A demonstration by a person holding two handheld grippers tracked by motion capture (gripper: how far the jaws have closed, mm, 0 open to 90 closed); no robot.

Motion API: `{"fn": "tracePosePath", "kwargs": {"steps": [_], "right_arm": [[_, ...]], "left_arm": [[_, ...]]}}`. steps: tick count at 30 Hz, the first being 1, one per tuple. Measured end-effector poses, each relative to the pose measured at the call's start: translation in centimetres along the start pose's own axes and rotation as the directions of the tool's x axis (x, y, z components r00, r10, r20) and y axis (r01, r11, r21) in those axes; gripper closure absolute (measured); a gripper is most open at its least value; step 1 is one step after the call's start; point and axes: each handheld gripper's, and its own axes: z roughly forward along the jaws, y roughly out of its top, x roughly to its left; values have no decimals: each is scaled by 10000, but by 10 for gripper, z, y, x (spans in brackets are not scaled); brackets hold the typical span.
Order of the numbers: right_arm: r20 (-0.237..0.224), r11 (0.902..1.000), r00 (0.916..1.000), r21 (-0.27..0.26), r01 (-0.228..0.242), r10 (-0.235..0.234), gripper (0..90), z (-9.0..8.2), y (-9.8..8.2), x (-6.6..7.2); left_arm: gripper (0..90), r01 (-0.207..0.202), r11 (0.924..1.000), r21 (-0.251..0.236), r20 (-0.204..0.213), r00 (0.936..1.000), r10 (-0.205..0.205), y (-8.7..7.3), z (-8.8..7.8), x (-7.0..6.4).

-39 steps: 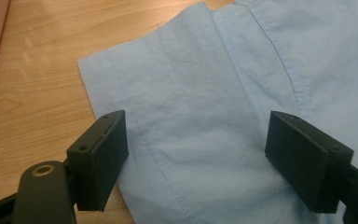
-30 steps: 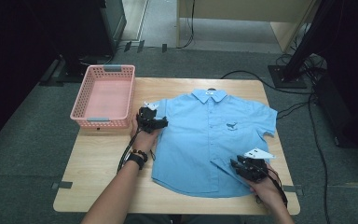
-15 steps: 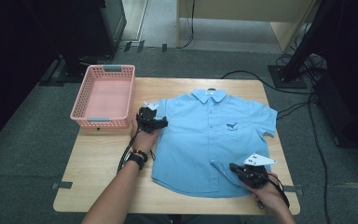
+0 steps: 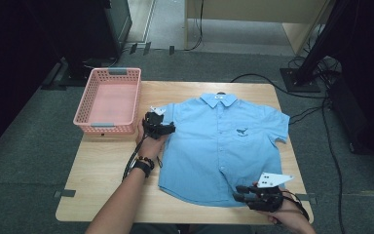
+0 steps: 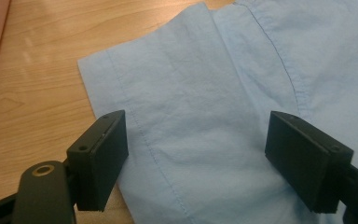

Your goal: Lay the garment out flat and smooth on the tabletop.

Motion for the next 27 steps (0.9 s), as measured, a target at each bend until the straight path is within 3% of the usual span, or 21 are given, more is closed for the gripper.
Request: {"fn": "tracePosePath", "kwargs": {"steps": [2, 4, 5, 7, 9, 11, 13, 14, 16, 18, 20, 22, 24, 27], "right_arm": [[-322, 9960, 9987, -796, -418, 393, 619, -11, 2, -4], [-338, 9847, 9956, -1487, -912, 871, 599, -22, 4, -10], [-272, 9798, 9945, -1709, -1040, 1008, 592, -24, 4, -12], [404, 9674, 9883, -2138, -1356, 1474, 592, -28, 4, -17], [1500, 9663, 9706, -2054, -1554, 1880, 590, -25, 2, -22], [2650, 9721, 9416, -1628, -1689, 2080, 568, -18, -1, -27], [3151, 9731, 9234, -1391, -1837, 2193, 550, -12, -4, -30], [3172, 9729, 9220, -1352, -1878, 2221, 535, -9, -4, -29], [3073, 9753, 9271, -1182, -1868, 2148, 511, -4, -4, -25], [2736, 9839, 9464, -955, -1508, 1716, 474, 4, -1, -17], [2564, 9928, 9596, -583, -1048, 1163, 432, 14, 2, -4], [2675, 9972, 9607, -193, -721, 746, 398, 24, 3, 3], [2887, 9984, 9563, 169, -530, 459, 371, 33, 2, 7], [2949, 9980, 9539, 106, -622, 563, 337, 35, 2, 8]], "left_arm": [[217, -2, 10000, 0, -1, 10000, 2, 0, 0, 0], [217, 4, 10000, -2, -4, 10000, -4, 0, 0, 0], [217, 1, 10000, 2, -2, 10000, -1, 0, 0, 0], [217, 0, 10000, 2, -2, 10000, 0, 0, 0, 0], [217, -3, 10000, 1, -4, 10000, 3, 0, 0, 0], [217, -6, 10000, 3, -4, 10000, 6, 0, 0, 0], [217, -3, 10000, 2, -2, 10000, 3, 0, 0, 0], [217, -2, 10000, 4, -2, 10000, 2, 0, 0, 0], [217, 4, 10000, 0, -3, 10000, -4, 0, 0, 0], [217, 5, 10000, 3, -1, 10000, -5, 0, 0, 0], [217, -2, 10000, 2, -2, 10000, 2, 0, 0, 0], [217, -1, 10000, -1, -4, 10000, 1, 0, 0, 0], [217, 2, 10000, 4, -5, 10000, -2, 0, 0, 0], [217, 1, 10000, 7, -3, 10000, -1, 0, 0, 0]]}}
